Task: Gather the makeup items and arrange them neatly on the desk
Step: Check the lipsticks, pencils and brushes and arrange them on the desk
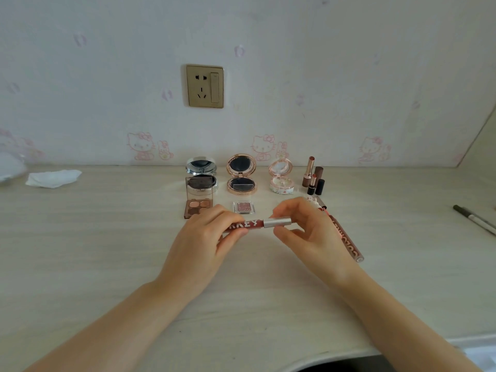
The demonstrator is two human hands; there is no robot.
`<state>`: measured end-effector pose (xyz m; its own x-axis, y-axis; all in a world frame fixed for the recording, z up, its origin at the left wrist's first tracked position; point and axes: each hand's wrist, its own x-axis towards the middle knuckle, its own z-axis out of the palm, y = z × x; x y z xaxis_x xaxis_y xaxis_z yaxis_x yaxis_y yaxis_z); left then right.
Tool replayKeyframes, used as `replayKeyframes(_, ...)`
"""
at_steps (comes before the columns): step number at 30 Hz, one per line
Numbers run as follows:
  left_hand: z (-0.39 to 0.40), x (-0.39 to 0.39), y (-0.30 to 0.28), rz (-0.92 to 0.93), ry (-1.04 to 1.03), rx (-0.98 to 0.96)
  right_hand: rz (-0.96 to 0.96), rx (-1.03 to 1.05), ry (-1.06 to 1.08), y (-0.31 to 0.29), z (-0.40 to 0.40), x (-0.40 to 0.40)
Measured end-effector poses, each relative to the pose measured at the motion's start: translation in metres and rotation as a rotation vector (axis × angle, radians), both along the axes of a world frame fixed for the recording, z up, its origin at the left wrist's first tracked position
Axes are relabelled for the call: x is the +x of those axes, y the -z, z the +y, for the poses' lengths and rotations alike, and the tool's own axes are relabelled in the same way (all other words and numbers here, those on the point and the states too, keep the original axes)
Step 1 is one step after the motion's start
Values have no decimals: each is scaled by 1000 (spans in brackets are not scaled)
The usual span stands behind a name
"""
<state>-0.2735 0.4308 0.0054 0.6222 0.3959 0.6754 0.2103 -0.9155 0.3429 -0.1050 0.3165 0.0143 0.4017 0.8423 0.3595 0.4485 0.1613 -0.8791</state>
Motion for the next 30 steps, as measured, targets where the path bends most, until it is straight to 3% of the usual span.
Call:
replayKeyframes(6, -1, 1, 1, -10, -6, 4, -14, -84, 48, 0, 1, 0)
replayKeyframes(12, -4, 0, 0, 1, -9, 26, -30, -32, -5, 0, 1, 0)
replayKeyframes(19, -7, 0, -1, 18, -62, 67, 73, -58, -48, -1, 0, -1)
replayKeyframes(22, -6, 0, 0, 26, -55, 83, 0, -99, -15, 0, 0, -1)
replayKeyframes(30, -2, 0, 1, 17, -45, 48, 10, -8, -69, 1, 3, -1)
